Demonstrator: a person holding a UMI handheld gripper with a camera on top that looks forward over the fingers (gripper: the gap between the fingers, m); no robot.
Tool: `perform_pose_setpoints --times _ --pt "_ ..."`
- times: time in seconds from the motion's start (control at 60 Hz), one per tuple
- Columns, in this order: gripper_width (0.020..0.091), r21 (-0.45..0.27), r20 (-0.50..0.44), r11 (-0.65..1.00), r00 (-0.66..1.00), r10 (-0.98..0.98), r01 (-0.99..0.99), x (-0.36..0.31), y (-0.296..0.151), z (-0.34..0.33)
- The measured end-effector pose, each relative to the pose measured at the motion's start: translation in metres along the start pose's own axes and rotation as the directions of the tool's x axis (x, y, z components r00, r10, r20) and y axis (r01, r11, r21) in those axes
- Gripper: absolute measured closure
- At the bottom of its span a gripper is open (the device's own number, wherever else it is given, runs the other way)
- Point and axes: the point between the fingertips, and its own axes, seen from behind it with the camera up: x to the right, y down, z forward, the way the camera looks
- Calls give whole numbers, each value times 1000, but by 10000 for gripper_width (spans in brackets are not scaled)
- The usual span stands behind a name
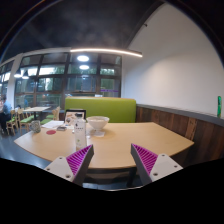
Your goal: Pour water
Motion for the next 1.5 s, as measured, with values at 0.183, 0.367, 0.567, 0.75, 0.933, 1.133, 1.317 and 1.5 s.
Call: perform_pose_setpoints --times 0.183,0.367,0.567,0.75,0.933,1.133,1.317,1.5 --pt "292 -14 23 1000 999 -25 25 -7 4 4" --pt "292 -5 74 1000 997 -23 24 -40 5 33" --pt "286 8 85 1000 996 -7 6 -89 4 117" --pt "267 -44 117 999 993 24 -19 -148 13 202" --pt "266 -63 119 998 993 18 -10 -185 17 260" --pt "567 -23 -9 999 999 -36 35 -184 9 305" --pt "678 -2 -73 1000 997 7 -7 -185 8 309" --pt "680 -37 -114 991 985 -129 126 -206 -5 304"
